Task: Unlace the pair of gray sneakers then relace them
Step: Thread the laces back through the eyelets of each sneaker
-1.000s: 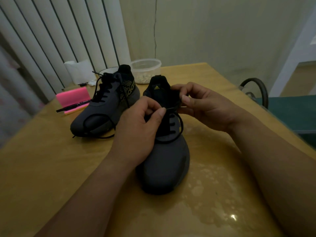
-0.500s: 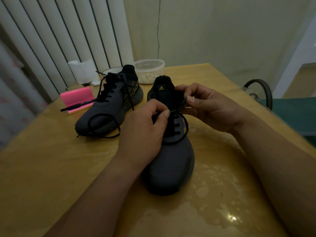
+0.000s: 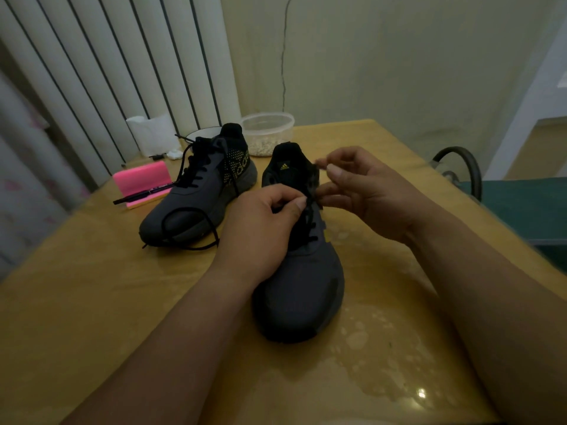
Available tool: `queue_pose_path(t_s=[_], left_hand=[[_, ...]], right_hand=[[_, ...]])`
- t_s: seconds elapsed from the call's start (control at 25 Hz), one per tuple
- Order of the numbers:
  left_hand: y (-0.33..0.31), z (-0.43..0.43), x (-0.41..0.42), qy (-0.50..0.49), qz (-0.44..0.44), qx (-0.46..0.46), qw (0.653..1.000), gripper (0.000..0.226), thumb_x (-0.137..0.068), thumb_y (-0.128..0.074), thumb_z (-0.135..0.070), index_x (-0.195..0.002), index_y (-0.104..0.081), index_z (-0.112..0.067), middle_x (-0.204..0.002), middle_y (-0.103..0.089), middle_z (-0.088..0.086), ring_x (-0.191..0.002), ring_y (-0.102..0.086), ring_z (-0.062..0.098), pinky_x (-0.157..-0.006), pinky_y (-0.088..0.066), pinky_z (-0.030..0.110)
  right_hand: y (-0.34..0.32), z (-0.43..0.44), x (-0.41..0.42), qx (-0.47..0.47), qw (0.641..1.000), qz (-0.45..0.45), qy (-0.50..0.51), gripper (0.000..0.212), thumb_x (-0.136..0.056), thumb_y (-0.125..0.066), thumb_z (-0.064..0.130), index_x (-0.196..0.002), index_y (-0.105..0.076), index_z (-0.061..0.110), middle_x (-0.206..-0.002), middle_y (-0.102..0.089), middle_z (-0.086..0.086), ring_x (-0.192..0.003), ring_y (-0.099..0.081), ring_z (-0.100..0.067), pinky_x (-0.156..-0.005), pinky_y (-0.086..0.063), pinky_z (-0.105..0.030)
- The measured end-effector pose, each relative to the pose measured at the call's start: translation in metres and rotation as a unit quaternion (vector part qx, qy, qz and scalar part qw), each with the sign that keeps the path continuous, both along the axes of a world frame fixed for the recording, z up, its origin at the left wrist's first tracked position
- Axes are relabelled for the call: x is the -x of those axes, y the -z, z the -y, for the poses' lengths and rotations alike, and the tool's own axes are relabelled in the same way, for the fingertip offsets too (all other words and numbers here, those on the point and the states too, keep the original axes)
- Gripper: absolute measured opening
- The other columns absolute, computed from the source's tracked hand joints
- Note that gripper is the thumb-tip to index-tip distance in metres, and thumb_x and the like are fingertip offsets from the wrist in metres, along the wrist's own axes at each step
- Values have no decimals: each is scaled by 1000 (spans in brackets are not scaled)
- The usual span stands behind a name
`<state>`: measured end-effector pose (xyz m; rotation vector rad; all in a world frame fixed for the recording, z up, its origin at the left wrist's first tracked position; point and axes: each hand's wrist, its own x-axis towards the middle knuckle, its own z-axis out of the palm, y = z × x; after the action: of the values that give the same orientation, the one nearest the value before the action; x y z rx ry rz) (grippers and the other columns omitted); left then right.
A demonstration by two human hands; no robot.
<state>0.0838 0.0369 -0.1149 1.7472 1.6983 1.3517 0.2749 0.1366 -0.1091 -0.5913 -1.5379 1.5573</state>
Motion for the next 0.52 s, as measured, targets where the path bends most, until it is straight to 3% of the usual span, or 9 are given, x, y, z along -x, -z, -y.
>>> queue_pose_path(t_s=[0.12,0.2,0.32,0.4,0.48,0.52], left_hand=[[-1,3,-5,-11,6,-7,1000,12,-101,-68,-33,-102,-80,-34,-88,-75,-19,-87,-69,-4,-76,-55,25],[-3,3,-6,-13,9,-7,1000,13,-101,-68,-33,-103,-81,-33,-89,-76,-17,-87,-69,-2,-79,-59,33],[-5,3,-5,-4,0,-3,1000,14,-101,-67,-35,-104,-81,-32,-91,-77,-15,-90,-71,3,-82,-61,42],[-7,6,-2,2,7,6,1000,15,-102,-66,-37,-107,-80,-33,-91,-76,-16,-89,-71,1,-81,-60,35],[-10,11,3,8,41,28,999,19,-105,-60,-38,-112,-78,-34,-88,-75,-14,-86,-69,-3,-72,-53,18],[-12,13,6,14,63,39,997,21,-107,-57,-37,-114,-77,-34,-87,-75,-13,-86,-69,-3,-68,-49,12]], right_hand=[[-12,12,-6,-62,989,137,12,33,-90,-71,29,-107,-62,2,-100,-69,-12,-91,-71,-23,-83,-59,-31],[-15,20,-5,-117,967,227,-6,36,-88,-73,33,-103,-68,1,-92,-71,-8,-85,-70,-17,-78,-58,-26],[-16,24,-3,-144,960,241,-7,25,-97,-69,21,-100,-66,-3,-89,-69,-8,-81,-68,-13,-75,-57,-23],[-15,22,-2,-98,981,167,2,16,-103,-61,14,-93,-63,1,-92,-70,-10,-87,-69,-18,-77,-57,-27],[-20,18,-4,38,998,-19,41,27,-105,-50,10,-81,-63,10,-92,-72,-10,-95,-73,-24,-83,-59,-35],[-21,14,-7,109,985,-128,47,33,-104,-46,10,-76,-62,13,-86,-71,-8,-92,-73,-24,-86,-60,-38]])
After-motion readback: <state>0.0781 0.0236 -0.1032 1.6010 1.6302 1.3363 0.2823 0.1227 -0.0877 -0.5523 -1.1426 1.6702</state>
